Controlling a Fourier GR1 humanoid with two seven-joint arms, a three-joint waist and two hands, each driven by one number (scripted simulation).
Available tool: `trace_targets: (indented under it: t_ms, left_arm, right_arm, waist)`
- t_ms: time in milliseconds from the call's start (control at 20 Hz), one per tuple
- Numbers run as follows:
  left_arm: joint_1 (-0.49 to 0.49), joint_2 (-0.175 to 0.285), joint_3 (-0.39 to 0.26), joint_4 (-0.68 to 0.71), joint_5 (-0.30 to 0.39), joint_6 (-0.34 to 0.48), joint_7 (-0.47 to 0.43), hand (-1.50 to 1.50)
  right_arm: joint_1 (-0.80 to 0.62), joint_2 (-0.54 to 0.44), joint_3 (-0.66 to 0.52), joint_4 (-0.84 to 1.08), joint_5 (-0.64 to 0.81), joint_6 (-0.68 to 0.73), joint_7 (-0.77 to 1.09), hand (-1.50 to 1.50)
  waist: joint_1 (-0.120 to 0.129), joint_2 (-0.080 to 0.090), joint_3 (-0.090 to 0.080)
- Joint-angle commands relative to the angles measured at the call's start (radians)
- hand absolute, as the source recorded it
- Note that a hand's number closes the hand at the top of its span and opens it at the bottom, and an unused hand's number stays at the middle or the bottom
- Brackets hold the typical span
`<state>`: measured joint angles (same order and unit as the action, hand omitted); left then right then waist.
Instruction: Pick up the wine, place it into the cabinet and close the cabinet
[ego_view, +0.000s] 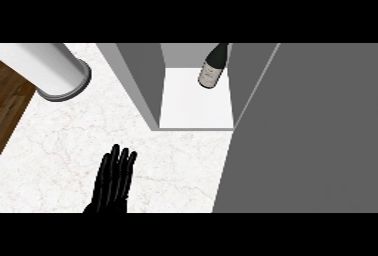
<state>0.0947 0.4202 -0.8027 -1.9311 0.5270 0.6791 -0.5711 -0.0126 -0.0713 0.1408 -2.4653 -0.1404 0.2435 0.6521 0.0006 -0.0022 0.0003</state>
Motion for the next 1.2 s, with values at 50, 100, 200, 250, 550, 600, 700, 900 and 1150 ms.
trace_targets:
  t_ms: [50,100,200,250,550,600,700,900,1150]
  left_arm:
    - [0.062,0.096,0.091,-0.052,0.050,-0.102,-0.013,-1.50]
    - [0.143,0.138,0.095,-0.054,0.055,-0.149,-0.083,-1.50]
    - [0.134,0.149,0.112,-0.118,0.063,-0.120,-0.031,-1.50]
    - [0.107,0.135,0.122,-0.125,0.050,-0.068,0.004,-1.50]
    - [0.225,0.211,0.284,-0.146,0.152,-0.204,-0.067,-1.50]
    - [0.220,0.211,0.300,-0.139,0.167,-0.231,-0.070,-1.50]
    - [0.243,0.230,0.292,-0.225,0.157,-0.184,-0.028,-1.50]
    - [0.269,0.279,0.444,-0.196,0.257,-0.298,-0.032,-1.50]
    - [0.355,0.354,0.571,-0.209,0.315,-0.377,-0.011,-1.50]
  right_arm:
    - [0.143,0.003,0.065,-0.103,-0.113,0.066,-0.013,1.50]
    - [0.061,0.032,0.065,-0.071,-0.117,0.004,0.048,1.50]
    - [0.070,0.035,0.093,-0.084,-0.177,-0.007,0.133,1.50]
    - [0.160,0.043,0.133,-0.103,-0.195,0.019,0.106,1.50]
    - [0.165,0.071,0.280,-0.129,-0.132,-0.032,0.177,1.50]
    - [0.188,0.038,0.254,-0.113,-0.180,0.034,0.110,1.50]
    - [0.121,0.057,0.381,-0.117,-0.082,0.028,0.155,1.50]
    - [0.134,0.071,0.529,-0.137,-0.006,0.007,0.160,1.50]
    - [0.116,0.071,0.689,-0.094,0.117,-0.104,0.117,1.50]
  waist:
    - [-0.005,-0.001,0.000]
    - [0.008,-0.001,-0.001]
    - [0.008,-0.001,-0.001]
    - [-0.004,-0.003,0.001]
    - [0.004,-0.001,-0.001]
    - [0.002,0.000,0.000]
    - [0.009,-0.004,-0.001]
    - [0.003,-0.004,-0.002]
    - [0.006,-0.007,-0.001]
